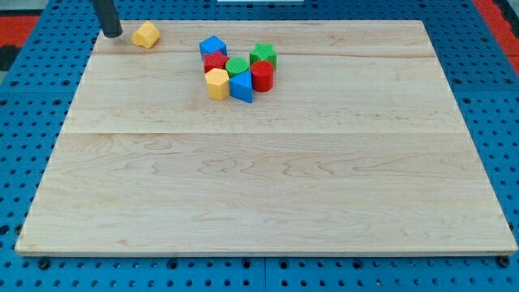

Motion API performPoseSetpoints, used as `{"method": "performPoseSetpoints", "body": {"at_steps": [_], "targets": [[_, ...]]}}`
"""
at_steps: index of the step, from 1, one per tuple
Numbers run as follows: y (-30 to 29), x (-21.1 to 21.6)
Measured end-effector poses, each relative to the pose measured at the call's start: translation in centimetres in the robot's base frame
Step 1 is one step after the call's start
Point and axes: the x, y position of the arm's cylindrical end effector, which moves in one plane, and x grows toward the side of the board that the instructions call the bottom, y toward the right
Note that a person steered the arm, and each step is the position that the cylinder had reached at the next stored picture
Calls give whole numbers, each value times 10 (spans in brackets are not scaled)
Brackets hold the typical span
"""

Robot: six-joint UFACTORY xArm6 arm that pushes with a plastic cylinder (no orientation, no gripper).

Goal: Move the yellow heart into the group of blocks

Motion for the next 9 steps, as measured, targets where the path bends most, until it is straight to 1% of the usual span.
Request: {"method": "performPoseSetpoints", "body": {"at_steps": [1,2,5,7,8,9], "targets": [[41,0],[88,36],[150,44],[160,44],[162,33],[169,33]]}}
